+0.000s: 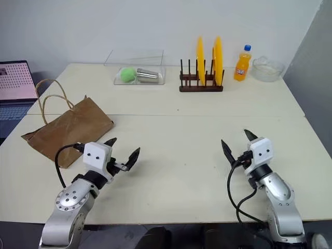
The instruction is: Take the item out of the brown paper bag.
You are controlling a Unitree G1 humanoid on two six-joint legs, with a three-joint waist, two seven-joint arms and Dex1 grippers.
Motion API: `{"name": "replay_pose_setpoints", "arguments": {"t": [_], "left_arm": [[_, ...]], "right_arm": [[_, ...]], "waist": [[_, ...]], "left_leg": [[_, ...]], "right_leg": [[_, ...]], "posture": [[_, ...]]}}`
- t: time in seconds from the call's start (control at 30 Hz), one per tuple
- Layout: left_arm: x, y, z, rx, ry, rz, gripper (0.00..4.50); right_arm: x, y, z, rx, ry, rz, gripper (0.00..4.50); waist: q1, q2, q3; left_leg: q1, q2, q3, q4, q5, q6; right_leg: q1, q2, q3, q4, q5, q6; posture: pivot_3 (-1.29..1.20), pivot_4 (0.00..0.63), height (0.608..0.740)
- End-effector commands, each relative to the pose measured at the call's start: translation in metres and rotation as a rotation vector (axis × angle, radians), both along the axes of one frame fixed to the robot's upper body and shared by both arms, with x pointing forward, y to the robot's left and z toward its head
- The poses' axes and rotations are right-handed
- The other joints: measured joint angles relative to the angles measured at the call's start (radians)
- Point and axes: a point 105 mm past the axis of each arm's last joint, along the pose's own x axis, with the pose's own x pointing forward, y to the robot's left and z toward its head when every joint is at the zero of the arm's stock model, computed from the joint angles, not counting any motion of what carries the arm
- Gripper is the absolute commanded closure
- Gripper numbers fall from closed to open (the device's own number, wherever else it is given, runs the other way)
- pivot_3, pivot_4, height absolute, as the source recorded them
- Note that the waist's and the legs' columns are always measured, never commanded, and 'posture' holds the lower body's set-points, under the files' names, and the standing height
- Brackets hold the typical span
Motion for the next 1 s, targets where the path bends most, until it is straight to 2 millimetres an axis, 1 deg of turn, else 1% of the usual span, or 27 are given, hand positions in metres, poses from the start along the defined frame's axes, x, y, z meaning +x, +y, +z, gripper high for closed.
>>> {"name": "replay_pose_setpoints", "arguments": {"t": [0.03, 0.33, 0.53, 0.6, 0.7, 0.77, 0.83, 0.9, 1.0], "left_arm": [[0.000, -0.006, 0.012, 0.003, -0.054, -0.044, 0.01], [0.002, -0.004, 0.010, 0.018, -0.043, -0.032, 0.01], [0.005, 0.003, 0.017, 0.014, -0.086, 0.026, 0.01], [0.002, 0.009, 0.026, 0.036, -0.119, 0.040, 0.01], [-0.003, 0.016, 0.033, 0.045, -0.155, 0.043, 0.01], [-0.006, 0.026, 0.036, 0.042, -0.166, 0.082, 0.01], [-0.011, 0.039, 0.038, 0.022, -0.176, 0.149, 0.01], [-0.015, 0.048, 0.040, 0.007, -0.184, 0.197, 0.01], [-0.025, 0.054, 0.044, -0.015, -0.186, 0.222, 0.01]], "right_arm": [[-0.002, -0.001, 0.013, -0.001, -0.050, -0.008, 0.00], [-0.003, 0.007, 0.012, -0.006, -0.047, 0.018, 0.00], [-0.003, 0.015, 0.007, -0.006, -0.018, 0.068, 0.00], [-0.001, 0.028, 0.012, -0.036, -0.047, 0.127, 0.00], [0.002, 0.048, 0.025, -0.031, -0.065, 0.242, 0.00], [-0.001, 0.063, 0.035, -0.016, -0.056, 0.375, 0.00], [-0.003, 0.075, 0.048, -0.043, -0.073, 0.508, 0.00], [-0.003, 0.081, 0.058, -0.063, -0.079, 0.588, 0.00], [-0.006, 0.087, 0.067, -0.095, -0.059, 0.716, 0.00]], "waist": [[0.000, 0.000, 0.000], [0.000, 0.000, 0.000], [0.000, 0.000, 0.000], [-0.001, 0.000, 0.000], [-0.005, 0.000, 0.000], [-0.004, 0.001, 0.000], [-0.002, 0.000, 0.000], [-0.002, 0.000, 0.000], [-0.001, -0.001, 0.001]], "left_leg": [[0.000, 0.000, 0.000, 0.000, 0.000, 0.000], [0.000, 0.000, 0.000, 0.000, 0.000, 0.000], [0.000, 0.000, 0.000, 0.000, 0.000, 0.000], [0.000, 0.000, 0.000, 0.000, 0.000, 0.000], [0.000, 0.000, 0.000, 0.000, 0.000, 0.000], [0.000, 0.000, 0.000, 0.000, 0.000, 0.000], [0.000, 0.000, 0.000, 0.000, 0.000, 0.000], [0.000, 0.000, 0.000, 0.000, 0.000, 0.000], [-0.001, 0.000, 0.000, 0.000, 0.000, 0.000]], "right_leg": [[0.000, 0.000, 0.000, 0.000, 0.000, 0.000], [0.000, 0.000, 0.000, 0.000, 0.000, 0.000], [0.000, 0.000, 0.000, 0.000, 0.000, 0.000], [0.000, 0.000, 0.000, 0.000, 0.000, 0.000], [0.000, 0.000, 0.000, 0.000, 0.000, 0.000], [0.000, 0.000, 0.000, 0.000, 0.000, 0.000], [0.000, 0.000, 0.000, 0.000, 0.000, 0.000], [0.000, 0.000, 0.000, -0.001, 0.000, 0.000], [0.000, 0.000, 0.000, -0.001, 0.000, 0.000]], "posture": [[0.00, 0.150, 0.740], [0.00, 0.150, 0.740], [0.00, 0.150, 0.740], [0.00, 0.150, 0.740], [0.00, 0.150, 0.740], [0.00, 0.150, 0.740], [0.00, 0.150, 0.740], [0.00, 0.150, 0.740], [0.00, 0.150, 0.740]]}}
